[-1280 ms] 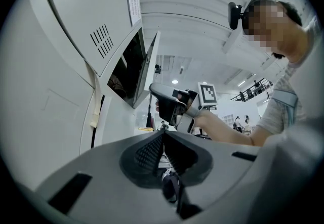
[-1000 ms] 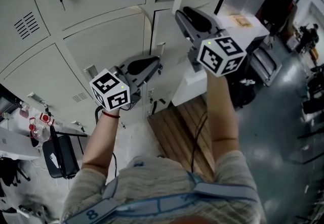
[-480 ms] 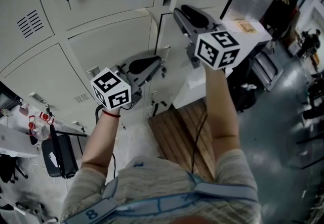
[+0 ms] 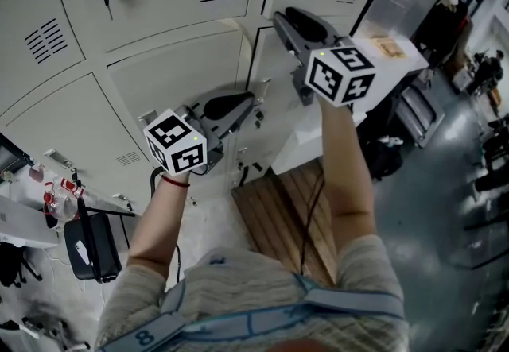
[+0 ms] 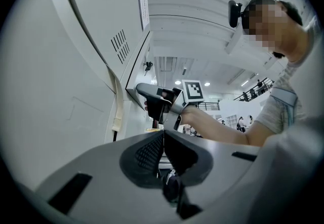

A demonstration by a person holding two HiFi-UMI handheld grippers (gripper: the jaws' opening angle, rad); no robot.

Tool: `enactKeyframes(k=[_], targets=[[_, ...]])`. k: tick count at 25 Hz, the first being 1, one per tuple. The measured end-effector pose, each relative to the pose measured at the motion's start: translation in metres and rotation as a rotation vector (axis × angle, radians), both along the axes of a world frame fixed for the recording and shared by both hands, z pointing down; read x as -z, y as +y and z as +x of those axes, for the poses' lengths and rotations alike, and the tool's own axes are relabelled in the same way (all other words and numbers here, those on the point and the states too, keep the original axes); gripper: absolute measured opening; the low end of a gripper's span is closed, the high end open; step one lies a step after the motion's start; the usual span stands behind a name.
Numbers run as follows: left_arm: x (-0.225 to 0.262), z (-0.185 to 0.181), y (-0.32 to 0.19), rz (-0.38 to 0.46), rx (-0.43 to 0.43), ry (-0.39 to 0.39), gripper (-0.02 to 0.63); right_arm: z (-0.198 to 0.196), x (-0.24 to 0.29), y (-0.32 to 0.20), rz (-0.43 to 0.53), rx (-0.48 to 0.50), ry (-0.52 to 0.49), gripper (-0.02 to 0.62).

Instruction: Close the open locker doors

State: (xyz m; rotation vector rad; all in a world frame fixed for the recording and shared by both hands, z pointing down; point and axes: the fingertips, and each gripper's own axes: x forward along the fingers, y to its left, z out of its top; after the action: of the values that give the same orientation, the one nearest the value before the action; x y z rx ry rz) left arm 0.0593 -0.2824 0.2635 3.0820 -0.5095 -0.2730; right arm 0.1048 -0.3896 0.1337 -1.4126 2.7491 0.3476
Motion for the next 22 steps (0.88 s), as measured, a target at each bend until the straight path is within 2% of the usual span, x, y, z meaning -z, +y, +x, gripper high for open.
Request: enactKeyframes(k=[22], targets=[[-0.001,-0.002,-0.018,-0.003,0.004,0.011,0.005,-0.007,-0.001,-0.020,-0.010,-0.001,0.017,0.105]])
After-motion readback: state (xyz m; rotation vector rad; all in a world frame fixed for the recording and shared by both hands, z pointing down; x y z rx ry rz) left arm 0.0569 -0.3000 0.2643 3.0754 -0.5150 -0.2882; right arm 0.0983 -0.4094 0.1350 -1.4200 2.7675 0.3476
